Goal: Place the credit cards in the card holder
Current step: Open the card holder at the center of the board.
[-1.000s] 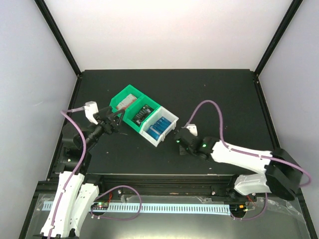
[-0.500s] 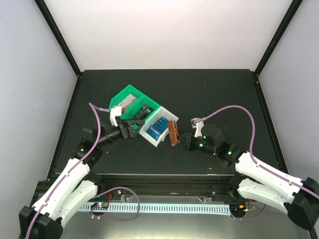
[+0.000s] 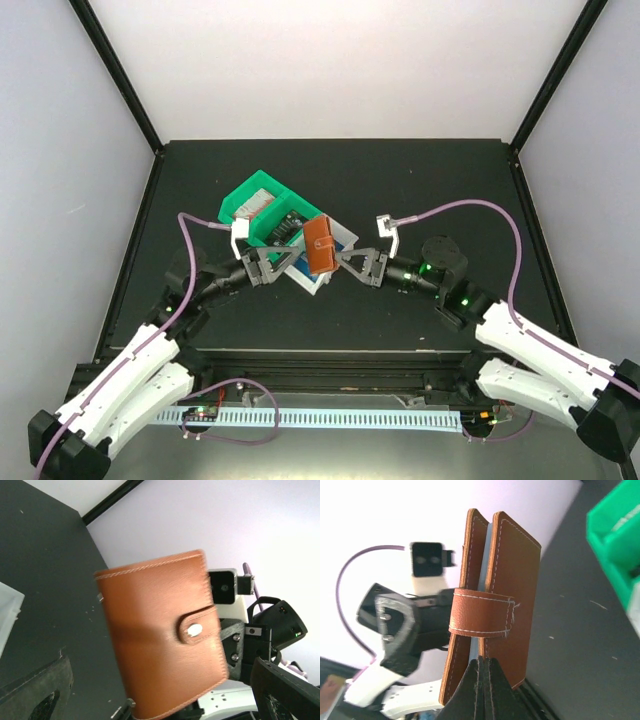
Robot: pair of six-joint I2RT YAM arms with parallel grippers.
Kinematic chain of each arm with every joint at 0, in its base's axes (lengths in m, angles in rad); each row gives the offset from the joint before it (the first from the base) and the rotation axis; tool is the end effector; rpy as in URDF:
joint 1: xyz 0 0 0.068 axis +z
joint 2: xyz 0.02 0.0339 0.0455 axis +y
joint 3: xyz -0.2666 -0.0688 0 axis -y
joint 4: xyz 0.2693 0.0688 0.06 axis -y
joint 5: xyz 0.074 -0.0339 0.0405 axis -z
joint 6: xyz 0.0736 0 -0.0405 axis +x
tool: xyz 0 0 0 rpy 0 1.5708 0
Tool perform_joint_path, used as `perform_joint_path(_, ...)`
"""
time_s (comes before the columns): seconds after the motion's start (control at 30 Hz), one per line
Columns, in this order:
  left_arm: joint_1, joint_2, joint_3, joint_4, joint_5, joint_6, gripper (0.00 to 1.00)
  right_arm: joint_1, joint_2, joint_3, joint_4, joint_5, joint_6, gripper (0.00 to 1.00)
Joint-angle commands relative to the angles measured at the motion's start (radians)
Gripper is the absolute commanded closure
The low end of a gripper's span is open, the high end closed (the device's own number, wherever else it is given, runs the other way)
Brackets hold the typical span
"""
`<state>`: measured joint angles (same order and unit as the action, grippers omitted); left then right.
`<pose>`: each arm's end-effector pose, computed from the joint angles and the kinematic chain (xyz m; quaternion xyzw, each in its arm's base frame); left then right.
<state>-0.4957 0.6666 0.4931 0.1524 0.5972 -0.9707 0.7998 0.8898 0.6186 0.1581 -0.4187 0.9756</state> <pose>0.1746 -0.1415 0.2881 0.0394 0.7122 -0.6037 0.3562 0.1653 0.2131 0.2904 -0.0738 0.7390 0.6031 0.2910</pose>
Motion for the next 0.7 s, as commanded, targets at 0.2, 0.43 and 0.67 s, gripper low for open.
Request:
perform_joint_path(0.2,-0.010,0.022,0.024,0.202,0.079,-0.186,0.08,-0.005,0.069,0.096,0.315,-0.208,0.171,0.99)
perform_joint_path(0.43,-0.010,0.052,0.050,0.321,0.132,-0.243,0.30,-0.005,0.097,0.086,0.352,-0.239,0.205,0.99)
perform_joint_path(0.67,-0.010,0.042,0.047,0.307,0.119,-0.191,0.74,-0.005,0.108,0.077,0.308,-0.227,0.181,0.99)
